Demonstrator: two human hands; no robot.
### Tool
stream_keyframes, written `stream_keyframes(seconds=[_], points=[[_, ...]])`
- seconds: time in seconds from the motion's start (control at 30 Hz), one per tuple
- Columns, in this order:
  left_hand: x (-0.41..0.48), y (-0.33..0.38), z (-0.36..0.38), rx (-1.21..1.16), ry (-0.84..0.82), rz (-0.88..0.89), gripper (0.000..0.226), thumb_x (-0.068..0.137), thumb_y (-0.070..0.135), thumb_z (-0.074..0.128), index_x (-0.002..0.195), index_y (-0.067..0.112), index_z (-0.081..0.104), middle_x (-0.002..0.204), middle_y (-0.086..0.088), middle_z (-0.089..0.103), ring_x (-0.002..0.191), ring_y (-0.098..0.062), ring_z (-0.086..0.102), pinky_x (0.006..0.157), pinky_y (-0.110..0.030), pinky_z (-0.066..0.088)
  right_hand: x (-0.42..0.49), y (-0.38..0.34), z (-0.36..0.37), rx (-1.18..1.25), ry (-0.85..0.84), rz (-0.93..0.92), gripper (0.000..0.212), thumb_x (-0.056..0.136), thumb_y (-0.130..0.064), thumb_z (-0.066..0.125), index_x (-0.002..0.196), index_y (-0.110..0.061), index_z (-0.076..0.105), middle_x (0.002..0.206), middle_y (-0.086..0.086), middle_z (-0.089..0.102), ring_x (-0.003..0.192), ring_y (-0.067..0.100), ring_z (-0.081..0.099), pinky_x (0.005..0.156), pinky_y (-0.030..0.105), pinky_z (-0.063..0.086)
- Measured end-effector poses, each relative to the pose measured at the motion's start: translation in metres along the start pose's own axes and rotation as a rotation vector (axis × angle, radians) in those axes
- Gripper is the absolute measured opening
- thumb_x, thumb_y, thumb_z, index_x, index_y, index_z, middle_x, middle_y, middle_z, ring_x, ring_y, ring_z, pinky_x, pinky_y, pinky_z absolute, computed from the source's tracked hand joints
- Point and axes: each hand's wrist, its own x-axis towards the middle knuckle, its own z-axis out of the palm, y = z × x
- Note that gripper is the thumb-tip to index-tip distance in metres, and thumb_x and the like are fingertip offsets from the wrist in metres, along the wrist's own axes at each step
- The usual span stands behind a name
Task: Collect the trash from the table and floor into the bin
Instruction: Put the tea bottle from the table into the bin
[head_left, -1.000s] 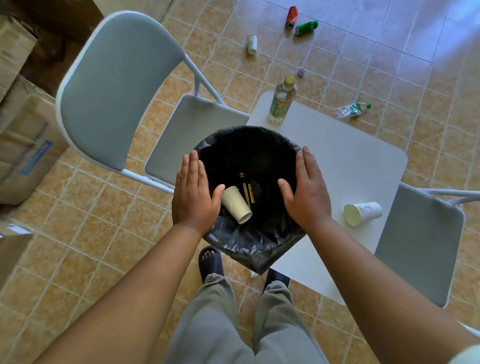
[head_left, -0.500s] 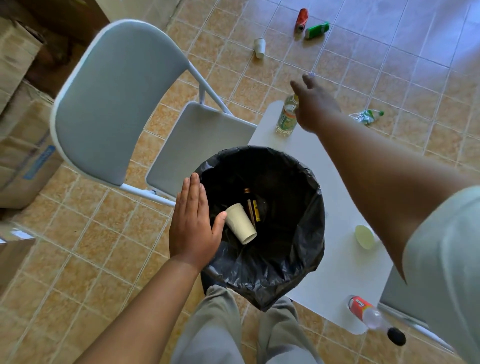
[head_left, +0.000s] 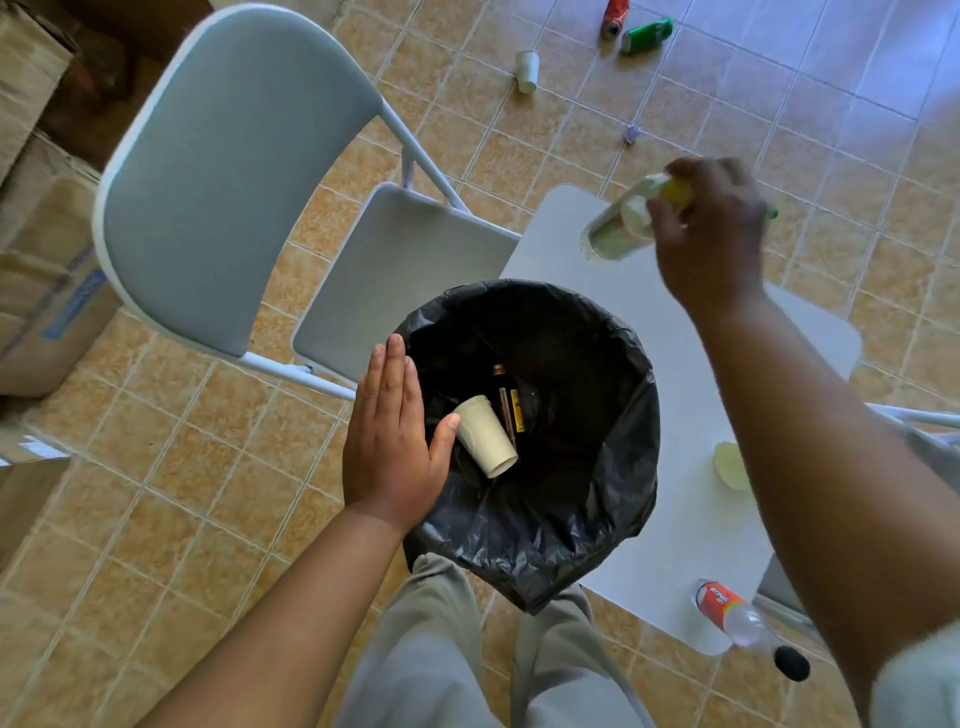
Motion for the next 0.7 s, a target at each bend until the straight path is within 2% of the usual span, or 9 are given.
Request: stream_keyframes(seconds=[0.07,0.1,0.17,0.23,0.27,0.33,0.4,0.53,0.7], points=[[0.001,0.001,-0.001,0.001,-0.006,-0.003,0.073,0.098,0.046,0.039,0.150,-0.002,0.022,0.162,-0.014,0.009,0.150,-0.026,0.004,0.119,-0.046,0.019,-0.018,-0.018,-0.043,0.131,0.248,-0.081,0.028,0.086,-0.018,0.067,0.113,-0.008,0.064,0.098,0.014,0.066,0.076,0.008,0.056,0.073,0.009,0.041],[0.001,0.001,-0.002,0.003,-0.008,-0.004,0.073,0.098,0.046,0.038,0.150,-0.002,0.022,0.162,-0.014,0.009,0.150,-0.026,0.003,0.119,-0.046,0.019,-0.030,-0.027,-0.062,0.210,0.328,-0.084,0.027,0.088,-0.021,0.069,0.113,-0.013,0.062,0.093,0.008,0.066,0.073,0.008,0.057,0.072,0.013,0.044],[0.001,0.002,-0.003,-0.002,-0.011,-0.003,0.072,0.098,0.046,0.038,0.149,-0.003,0.023,0.162,-0.015,0.010,0.150,-0.027,0.004,0.119,-0.046,0.019,-0.056,-0.046,-0.093,0.378,0.387,-0.050,0.029,0.091,-0.027,0.069,0.112,-0.012,0.056,0.090,-0.002,0.063,0.074,0.014,0.061,0.070,0.027,0.049],[0.000,0.003,-0.004,-0.007,-0.015,-0.004,0.072,0.098,0.046,0.038,0.149,-0.004,0.024,0.161,-0.015,0.011,0.150,-0.027,0.005,0.119,-0.046,0.019,-0.078,-0.064,-0.106,0.458,0.375,-0.036,0.030,0.092,-0.029,0.069,0.107,-0.007,0.055,0.089,-0.005,0.061,0.075,0.016,0.063,0.069,0.030,0.050],[0.000,0.003,-0.005,-0.004,-0.021,-0.006,0.072,0.098,0.045,0.038,0.149,-0.004,0.024,0.161,-0.015,0.011,0.150,-0.028,0.005,0.119,-0.046,0.019,-0.087,-0.071,-0.105,0.454,0.349,-0.030,0.025,0.091,-0.030,0.070,0.104,-0.014,0.056,0.087,-0.006,0.062,0.073,0.016,0.064,0.067,0.030,0.050],[0.000,0.004,-0.006,0.001,-0.024,-0.011,0.072,0.098,0.045,0.039,0.149,-0.004,0.024,0.161,-0.015,0.011,0.150,-0.028,0.005,0.119,-0.046,0.019,-0.103,-0.083,-0.089,0.406,0.227,0.008,0.019,0.089,-0.032,0.072,0.097,-0.029,0.055,0.081,-0.008,0.061,0.067,0.014,0.063,0.065,0.025,0.049],[0.000,0.004,-0.007,0.011,-0.030,-0.011,0.072,0.098,0.045,0.040,0.148,-0.005,0.025,0.161,-0.016,0.011,0.150,-0.028,0.006,0.119,-0.045,0.018,-0.114,-0.085,-0.061,0.316,0.025,0.036,0.016,0.086,-0.025,0.073,0.092,-0.019,0.059,0.078,-0.003,0.061,0.067,0.015,0.060,0.066,0.020,0.045],[0.001,0.005,-0.009,0.028,-0.045,-0.012,0.073,0.098,0.046,0.038,0.149,-0.004,0.024,0.162,-0.015,0.009,0.150,-0.028,0.004,0.120,-0.044,0.015,-0.134,-0.079,0.002,0.118,-0.433,0.052,0.016,0.091,-0.020,0.063,0.095,-0.009,0.053,0.088,0.008,0.059,0.078,0.028,0.055,0.068,0.038,0.048],[0.000,0.006,-0.010,0.018,-0.054,-0.009,0.072,0.098,0.045,0.039,0.149,-0.004,0.023,0.162,-0.015,0.009,0.150,-0.028,0.004,0.120,-0.044,0.016,-0.131,-0.067,0.044,-0.025,-0.617,0.156,0.008,0.095,-0.017,0.053,0.095,-0.011,0.049,0.087,0.005,0.053,0.084,0.031,0.057,0.068,0.035,0.049]])
